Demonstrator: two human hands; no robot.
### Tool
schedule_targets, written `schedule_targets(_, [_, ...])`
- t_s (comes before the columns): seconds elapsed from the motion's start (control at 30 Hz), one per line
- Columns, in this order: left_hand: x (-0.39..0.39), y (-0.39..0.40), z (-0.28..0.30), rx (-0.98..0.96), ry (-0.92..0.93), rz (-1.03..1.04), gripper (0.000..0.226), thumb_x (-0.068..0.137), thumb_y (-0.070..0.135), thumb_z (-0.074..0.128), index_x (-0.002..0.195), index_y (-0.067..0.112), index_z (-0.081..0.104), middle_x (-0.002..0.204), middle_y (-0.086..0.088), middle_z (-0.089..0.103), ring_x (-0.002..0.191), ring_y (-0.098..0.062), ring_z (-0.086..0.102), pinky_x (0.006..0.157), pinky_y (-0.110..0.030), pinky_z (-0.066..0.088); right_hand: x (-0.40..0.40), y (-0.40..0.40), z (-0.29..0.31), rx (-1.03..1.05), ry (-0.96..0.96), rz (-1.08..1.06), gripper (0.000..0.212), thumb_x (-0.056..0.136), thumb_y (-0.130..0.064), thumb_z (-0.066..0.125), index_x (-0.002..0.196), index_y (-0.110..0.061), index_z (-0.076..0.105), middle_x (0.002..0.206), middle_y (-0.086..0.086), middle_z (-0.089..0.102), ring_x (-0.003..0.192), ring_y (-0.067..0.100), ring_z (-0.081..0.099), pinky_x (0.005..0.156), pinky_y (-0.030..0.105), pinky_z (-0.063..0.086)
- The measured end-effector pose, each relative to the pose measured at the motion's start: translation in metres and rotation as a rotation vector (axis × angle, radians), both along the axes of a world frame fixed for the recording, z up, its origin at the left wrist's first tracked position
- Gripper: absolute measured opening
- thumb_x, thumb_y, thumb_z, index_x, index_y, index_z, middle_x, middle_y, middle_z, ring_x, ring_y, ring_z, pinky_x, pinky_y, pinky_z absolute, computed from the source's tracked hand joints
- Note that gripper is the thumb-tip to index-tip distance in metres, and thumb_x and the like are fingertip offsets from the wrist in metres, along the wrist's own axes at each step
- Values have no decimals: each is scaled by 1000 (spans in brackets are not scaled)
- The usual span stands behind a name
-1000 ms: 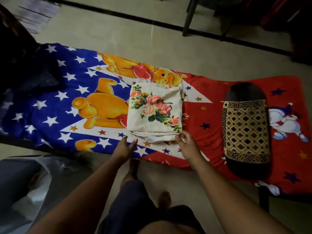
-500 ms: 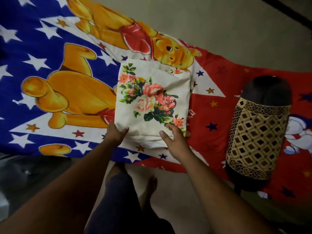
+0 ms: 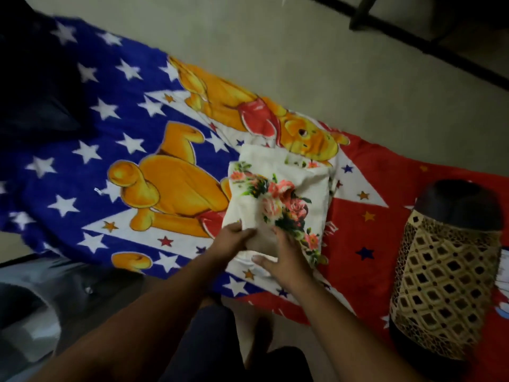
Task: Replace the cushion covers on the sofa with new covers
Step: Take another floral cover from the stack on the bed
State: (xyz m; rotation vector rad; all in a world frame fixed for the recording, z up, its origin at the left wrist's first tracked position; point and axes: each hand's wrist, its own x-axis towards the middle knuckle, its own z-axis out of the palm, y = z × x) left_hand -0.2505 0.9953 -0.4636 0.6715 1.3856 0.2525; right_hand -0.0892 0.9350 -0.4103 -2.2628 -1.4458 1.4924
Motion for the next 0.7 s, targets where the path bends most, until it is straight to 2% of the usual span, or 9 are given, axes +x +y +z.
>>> schedule_targets(0.1, [22,-5,62,51,-142,93,14,90,18,74,84,8,67,79,-7,68,76,-21,72,65,-32,58,-7,0,33,178,-174,176,81,87,-42,76,153,-26,32,155,1,38,138,25,41,106,40,44])
schedule_targets(0.17, [27,-11,92,130,-148,126,36,82,37,81,95,8,64,92,-15,66,94,-39,71,77,-47,62,-1,-4,53,305,-248,171,66,89,-29,73,147,-24,43,147,2,49,131,27,49,98,40,48])
schedule_targets(0.23, [28,-20,123,222,-152,125,54,79,49,79,104,2,67,104,-21,72,101,-46,68,89,-55,57,12,-11,73,397,-261,144,49,90,-20,69,137,-23,55,130,4,62,118,30,58,88,39,51])
schedule_targets(0.33, [32,-40,163,413,-63,83,64,88,58,68,110,-2,64,100,-31,66,85,-41,66,75,-54,54,29,-21,93,495,-189,117,39,97,-20,59,136,-25,60,120,7,69,107,31,64,78,38,54])
schedule_targets(0.43, [36,-74,196,717,289,-38,49,93,65,54,108,20,62,100,0,64,91,-16,61,80,-46,56,41,-31,123,562,34,125,41,102,-21,52,143,-26,56,133,2,65,118,23,61,88,31,51])
schedule_targets(0.53, [34,-113,219,893,606,34,38,93,60,59,116,30,52,115,11,50,101,-8,55,82,-36,56,49,-34,143,581,190,205,34,100,-11,52,131,-17,63,121,6,69,111,26,63,87,37,53])
schedule_targets(0.6, [28,-140,236,936,677,119,51,88,65,61,124,31,49,127,9,45,110,-11,53,89,-39,56,48,-38,156,572,329,281,27,99,-9,52,121,-17,66,108,2,71,103,23,65,81,37,54])
schedule_targets(0.63, [23,-150,243,934,730,92,65,84,72,59,133,33,44,138,7,41,123,-15,49,99,-41,53,46,-38,163,558,396,304,25,99,-12,53,120,-17,67,106,-1,71,102,21,66,80,36,54])
schedule_targets(0.7, [10,-175,258,946,847,-8,92,77,80,58,152,42,22,161,4,22,147,-22,29,117,-44,33,37,-43,182,504,517,357,21,102,-29,55,117,-22,68,105,-4,72,100,14,67,83,40,57])
